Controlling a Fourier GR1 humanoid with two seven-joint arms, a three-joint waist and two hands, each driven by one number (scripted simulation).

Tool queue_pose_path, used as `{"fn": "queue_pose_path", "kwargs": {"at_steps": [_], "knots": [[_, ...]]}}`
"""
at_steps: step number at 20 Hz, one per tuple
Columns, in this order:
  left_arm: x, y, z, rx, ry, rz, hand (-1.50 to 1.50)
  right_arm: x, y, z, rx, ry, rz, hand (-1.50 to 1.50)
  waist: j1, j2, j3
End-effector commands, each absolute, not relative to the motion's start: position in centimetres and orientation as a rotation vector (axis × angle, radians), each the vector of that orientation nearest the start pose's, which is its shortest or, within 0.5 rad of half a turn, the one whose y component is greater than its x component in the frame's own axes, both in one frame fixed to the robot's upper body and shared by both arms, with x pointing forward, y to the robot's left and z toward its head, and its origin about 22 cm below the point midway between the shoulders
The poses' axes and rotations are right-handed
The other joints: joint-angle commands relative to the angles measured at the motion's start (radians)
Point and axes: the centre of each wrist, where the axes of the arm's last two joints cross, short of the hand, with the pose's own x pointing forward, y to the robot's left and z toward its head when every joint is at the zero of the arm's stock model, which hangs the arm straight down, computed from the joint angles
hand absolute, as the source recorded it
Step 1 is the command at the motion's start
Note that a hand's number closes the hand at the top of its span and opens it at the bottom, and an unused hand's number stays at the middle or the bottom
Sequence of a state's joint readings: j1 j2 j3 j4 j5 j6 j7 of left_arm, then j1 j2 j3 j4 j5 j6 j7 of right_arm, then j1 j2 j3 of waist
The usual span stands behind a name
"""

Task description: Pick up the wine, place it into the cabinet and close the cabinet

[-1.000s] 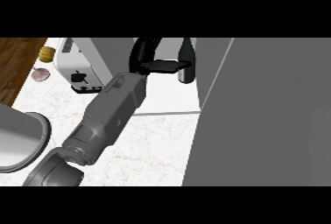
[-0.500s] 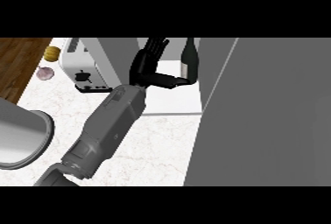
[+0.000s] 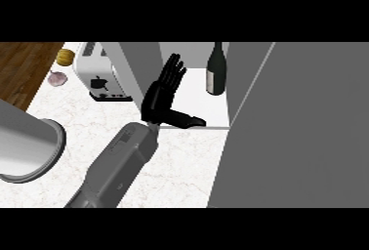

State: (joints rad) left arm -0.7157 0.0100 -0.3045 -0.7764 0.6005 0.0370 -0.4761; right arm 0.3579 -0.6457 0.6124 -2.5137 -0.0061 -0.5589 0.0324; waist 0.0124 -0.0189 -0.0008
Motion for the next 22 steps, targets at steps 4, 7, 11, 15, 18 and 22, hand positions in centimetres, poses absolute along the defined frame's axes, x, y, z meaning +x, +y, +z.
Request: {"fn": "queue_pose_path", "kwargs": {"at_steps": [4, 7, 11, 15, 18, 22], "knots": [[31.6, 9.5, -0.7, -0.556, -1.715, 0.038, -1.5, 6.1, -20.3, 19.0, 0.153, -1.93, 0.139, -1.5, -0.002, 0.002, 0.001], [29.3, 11.6, -0.9, -0.568, -1.697, 0.067, -1.5, 6.4, -19.8, 17.7, 0.148, -1.934, 0.141, -1.5, -0.004, 0.006, 0.001], [27.0, 13.5, -1.9, -0.588, -1.694, 0.093, -1.5, 5.3, -20.6, 19.9, 0.165, -1.909, 0.22, -1.5, -0.017, 0.007, 0.0], [25.5, 14.4, -0.4, -0.636, -1.716, 0.13, -1.5, 6.7, -20.4, 18.4, 0.182, -1.909, 0.291, -1.5, -0.009, 0.013, 0.001], [25.9, 18.0, 0.5, -0.591, -1.731, 0.126, -1.5, 6.2, -20.6, 18.9, 0.2, -1.9, 0.347, -1.5, -0.015, 0.012, 0.001], [25.1, 20.4, -1.5, -0.559, -1.761, 0.152, -1.5, 6.5, -20.1, 17.7, 0.339, -1.871, 0.369, -1.5, -0.016, 0.014, 0.001]]}}
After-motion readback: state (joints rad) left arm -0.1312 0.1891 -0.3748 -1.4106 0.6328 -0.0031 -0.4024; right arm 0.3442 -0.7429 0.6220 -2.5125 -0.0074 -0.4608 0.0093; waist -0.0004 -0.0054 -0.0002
